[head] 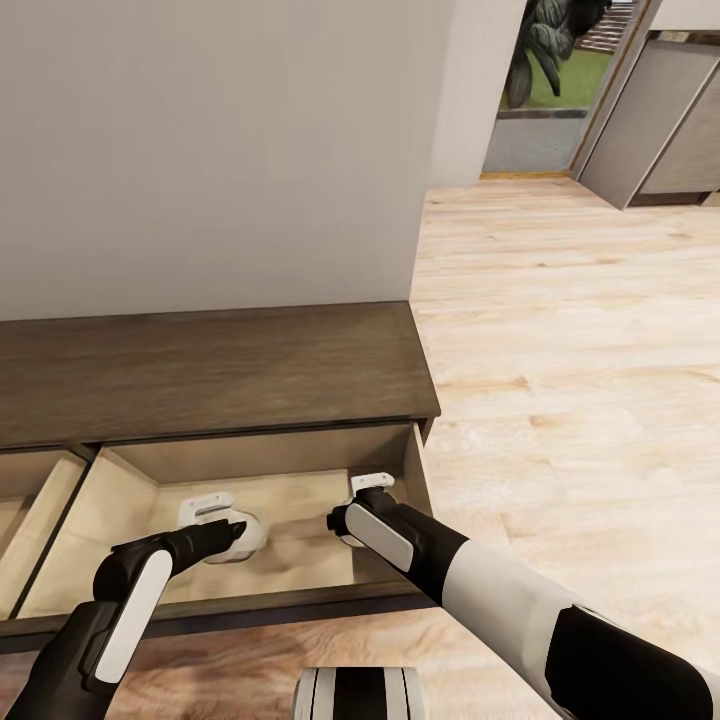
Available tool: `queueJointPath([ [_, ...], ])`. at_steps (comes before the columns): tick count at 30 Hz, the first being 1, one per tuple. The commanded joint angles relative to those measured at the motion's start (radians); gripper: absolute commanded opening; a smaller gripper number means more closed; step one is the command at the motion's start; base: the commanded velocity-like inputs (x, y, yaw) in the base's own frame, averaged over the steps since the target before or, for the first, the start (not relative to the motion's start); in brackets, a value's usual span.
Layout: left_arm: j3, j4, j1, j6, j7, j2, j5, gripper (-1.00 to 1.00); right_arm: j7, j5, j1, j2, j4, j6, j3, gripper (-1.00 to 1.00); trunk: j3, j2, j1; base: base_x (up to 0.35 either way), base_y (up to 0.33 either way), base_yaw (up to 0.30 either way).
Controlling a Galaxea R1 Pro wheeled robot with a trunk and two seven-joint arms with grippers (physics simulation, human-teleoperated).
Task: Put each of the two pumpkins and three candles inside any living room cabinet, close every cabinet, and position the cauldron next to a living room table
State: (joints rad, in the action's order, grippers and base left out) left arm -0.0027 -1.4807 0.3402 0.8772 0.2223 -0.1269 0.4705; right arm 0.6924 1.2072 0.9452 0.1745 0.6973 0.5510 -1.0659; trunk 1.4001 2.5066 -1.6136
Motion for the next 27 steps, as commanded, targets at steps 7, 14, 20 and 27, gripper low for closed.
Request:
queueJointPath([
  [7, -0.001, -0.001, 0.0, 0.003, 0.008, 0.0, 0.008, -1.0, 0.006, 0.006, 0.001, 0.0, 0.001, 0.0, -0.003, -1.0, 0.005, 0.001, 0.0, 0.0, 0.0, 0.0],
  [14, -0.001, -0.001, 0.001, 0.002, 0.008, 0.0, 0.008, -1.0, 0.006, 0.006, 0.001, 0.0, 0.001, 0.0, -0.003, -1.0, 0.02, 0.001, -0.002, 0.0, 0.0, 0.0],
  [20, -0.001, -0.001, 0.001, 0.002, 0.008, 0.0, 0.008, -1.0, 0.006, 0.006, 0.001, 0.0, 0.001, -0.001, -0.003, -1.0, 0.028, 0.002, -0.003, 0.0, 0.0, 0.0],
  [27, -0.001, -0.001, 0.001, 0.003, 0.008, 0.0, 0.008, -1.0, 0.006, 0.006, 0.001, 0.0, 0.001, -0.005, -0.003, -1.0, 0.039, 0.003, -0.004, 0.0, 0.0, 0.0],
])
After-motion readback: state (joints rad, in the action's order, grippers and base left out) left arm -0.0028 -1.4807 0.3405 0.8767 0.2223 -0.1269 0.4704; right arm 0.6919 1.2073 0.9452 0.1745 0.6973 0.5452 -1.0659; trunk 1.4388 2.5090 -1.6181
